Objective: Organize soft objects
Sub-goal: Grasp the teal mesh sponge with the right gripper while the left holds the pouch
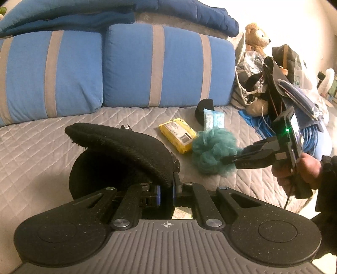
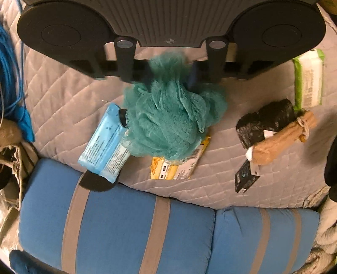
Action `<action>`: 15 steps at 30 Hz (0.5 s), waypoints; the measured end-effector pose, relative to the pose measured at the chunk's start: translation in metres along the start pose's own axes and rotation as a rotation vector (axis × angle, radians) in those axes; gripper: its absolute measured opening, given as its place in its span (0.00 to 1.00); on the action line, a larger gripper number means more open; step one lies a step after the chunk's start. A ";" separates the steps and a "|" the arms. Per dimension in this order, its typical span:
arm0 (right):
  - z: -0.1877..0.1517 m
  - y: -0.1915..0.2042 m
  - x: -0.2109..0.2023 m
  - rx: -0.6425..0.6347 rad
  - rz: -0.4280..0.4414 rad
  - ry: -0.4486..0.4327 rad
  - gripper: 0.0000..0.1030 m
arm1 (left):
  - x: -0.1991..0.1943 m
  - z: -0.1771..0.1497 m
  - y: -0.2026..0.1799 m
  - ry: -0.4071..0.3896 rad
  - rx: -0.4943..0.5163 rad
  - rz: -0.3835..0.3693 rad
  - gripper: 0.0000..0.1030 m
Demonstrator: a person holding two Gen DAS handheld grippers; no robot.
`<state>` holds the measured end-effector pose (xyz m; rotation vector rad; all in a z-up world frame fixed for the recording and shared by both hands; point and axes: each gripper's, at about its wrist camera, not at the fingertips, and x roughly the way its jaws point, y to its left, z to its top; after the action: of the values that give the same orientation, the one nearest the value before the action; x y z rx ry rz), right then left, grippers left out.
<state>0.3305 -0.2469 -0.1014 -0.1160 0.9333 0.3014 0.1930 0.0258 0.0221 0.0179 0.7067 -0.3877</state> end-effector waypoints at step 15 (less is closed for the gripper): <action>0.010 -0.006 -0.074 0.079 0.002 -0.168 0.09 | -0.009 0.002 -0.021 -0.067 0.053 0.010 0.09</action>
<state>0.2993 -0.2654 -0.0359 -0.0172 0.7777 0.2712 0.1809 0.0088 0.0315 0.0588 0.6301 -0.3959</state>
